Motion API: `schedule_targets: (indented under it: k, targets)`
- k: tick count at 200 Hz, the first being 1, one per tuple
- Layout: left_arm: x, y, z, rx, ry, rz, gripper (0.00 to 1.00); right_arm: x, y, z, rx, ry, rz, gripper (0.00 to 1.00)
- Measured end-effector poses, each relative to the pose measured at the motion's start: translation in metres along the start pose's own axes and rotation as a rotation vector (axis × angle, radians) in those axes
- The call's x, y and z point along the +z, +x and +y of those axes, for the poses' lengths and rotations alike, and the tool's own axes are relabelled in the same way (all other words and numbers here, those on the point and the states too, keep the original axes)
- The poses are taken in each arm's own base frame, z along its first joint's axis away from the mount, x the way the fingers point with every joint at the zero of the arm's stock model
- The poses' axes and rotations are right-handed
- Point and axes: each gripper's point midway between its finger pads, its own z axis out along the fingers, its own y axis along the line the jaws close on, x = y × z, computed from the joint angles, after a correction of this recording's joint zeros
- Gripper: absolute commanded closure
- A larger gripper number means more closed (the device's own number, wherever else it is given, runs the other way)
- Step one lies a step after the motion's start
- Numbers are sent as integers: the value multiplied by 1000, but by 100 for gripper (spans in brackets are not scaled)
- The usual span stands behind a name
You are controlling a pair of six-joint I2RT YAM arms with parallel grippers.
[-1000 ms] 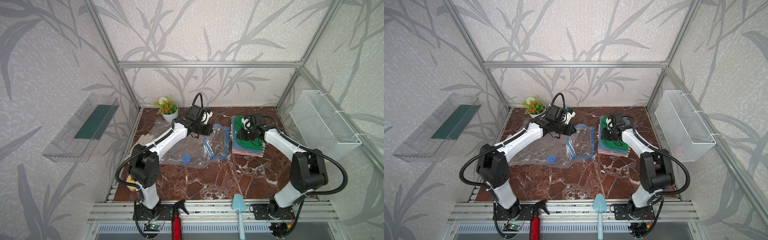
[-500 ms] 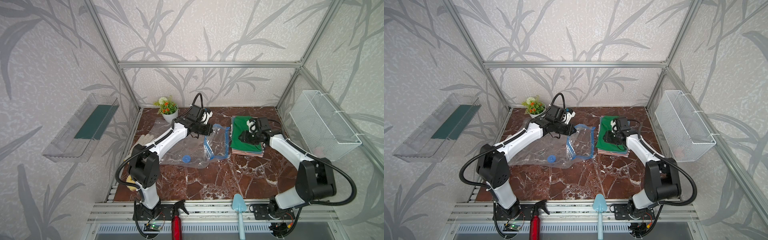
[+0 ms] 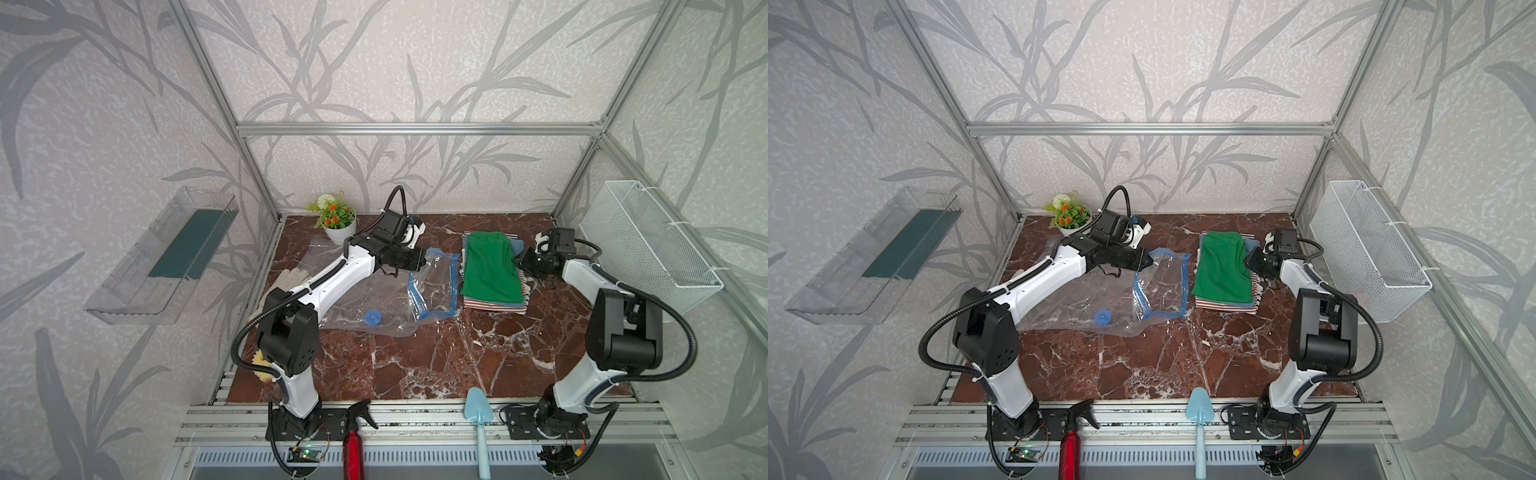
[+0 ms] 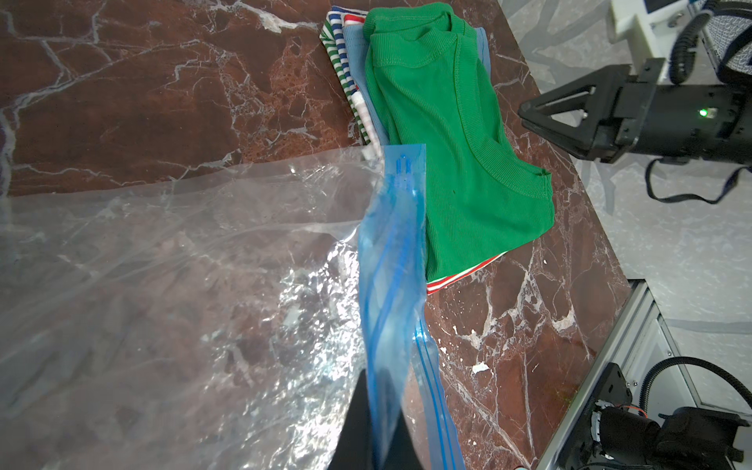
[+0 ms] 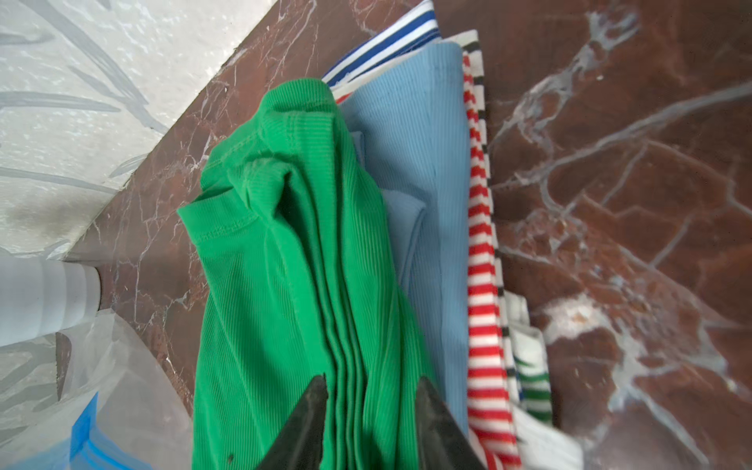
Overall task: Take the tank top out of the vacuum bag
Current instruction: Adjust the tank top.
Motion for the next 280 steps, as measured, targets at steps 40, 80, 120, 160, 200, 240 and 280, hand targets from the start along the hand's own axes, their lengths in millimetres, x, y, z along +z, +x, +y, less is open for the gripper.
schedule_targets:
  k: [40, 80, 120, 160, 200, 240, 280]
  targets:
    - [0, 0, 0, 0, 0, 0, 100, 38, -22, -7, 8, -12, -1, 65]
    - [0, 0, 0, 0, 0, 1, 100, 46, -35, -3, -1, -30, -17, 69]
    - [1, 1, 1, -1, -1, 3, 100, 52, -42, 1, -9, -58, -27, 74]
    - [1, 1, 1, -1, -1, 3, 100, 58, -36, -1, -3, -66, -5, 92]
    - [1, 1, 0, 0, 0, 4, 100, 57, -38, 10, -13, -99, 0, 100]
    - [1, 1, 0, 0, 0, 4, 100, 61, -29, 28, -74, -100, 15, 100]
    - [1, 1, 0, -1, -1, 4, 100, 58, -25, 68, -236, -67, -1, 100]
